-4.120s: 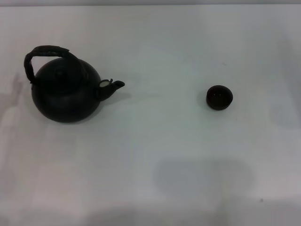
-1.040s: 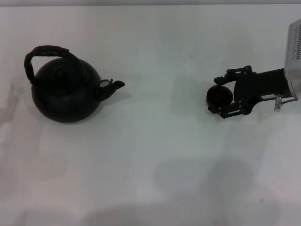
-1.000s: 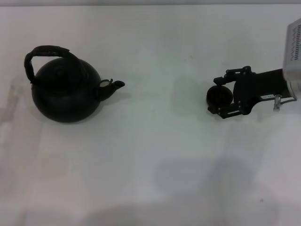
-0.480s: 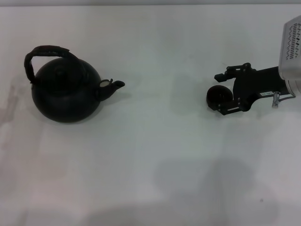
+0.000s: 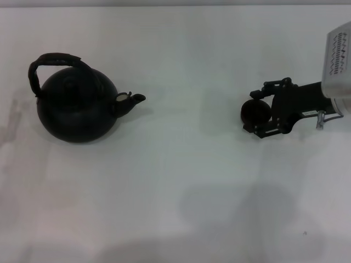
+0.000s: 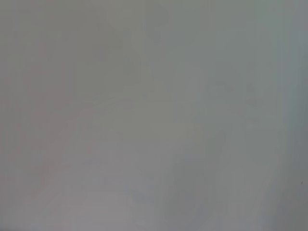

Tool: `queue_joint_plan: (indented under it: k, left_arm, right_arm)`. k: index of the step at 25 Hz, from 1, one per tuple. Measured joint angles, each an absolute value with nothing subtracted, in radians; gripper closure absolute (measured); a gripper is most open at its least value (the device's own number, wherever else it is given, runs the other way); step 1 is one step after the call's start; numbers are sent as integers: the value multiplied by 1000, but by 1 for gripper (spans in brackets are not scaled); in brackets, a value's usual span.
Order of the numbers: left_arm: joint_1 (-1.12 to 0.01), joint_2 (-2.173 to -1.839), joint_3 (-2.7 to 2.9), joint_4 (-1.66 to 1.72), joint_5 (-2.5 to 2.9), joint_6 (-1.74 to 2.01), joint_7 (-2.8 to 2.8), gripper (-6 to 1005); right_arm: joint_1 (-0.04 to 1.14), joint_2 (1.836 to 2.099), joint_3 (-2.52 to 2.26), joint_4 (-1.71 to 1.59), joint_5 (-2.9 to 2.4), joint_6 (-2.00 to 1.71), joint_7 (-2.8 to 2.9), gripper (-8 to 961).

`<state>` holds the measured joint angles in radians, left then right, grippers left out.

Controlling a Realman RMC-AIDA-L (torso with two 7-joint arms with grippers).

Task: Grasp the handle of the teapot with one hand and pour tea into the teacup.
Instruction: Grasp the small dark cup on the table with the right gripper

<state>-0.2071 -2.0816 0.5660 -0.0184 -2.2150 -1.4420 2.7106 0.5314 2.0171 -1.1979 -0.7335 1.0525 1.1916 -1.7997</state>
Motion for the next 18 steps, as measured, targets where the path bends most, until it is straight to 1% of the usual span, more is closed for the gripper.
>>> queue_joint_plan:
  k: [18]
  left_arm:
    - [-200, -2082, 566, -18, -2215, -1445, 2711, 285]
  right_arm:
    - [523, 2019, -1242, -723, 1064, 1132, -1793, 211]
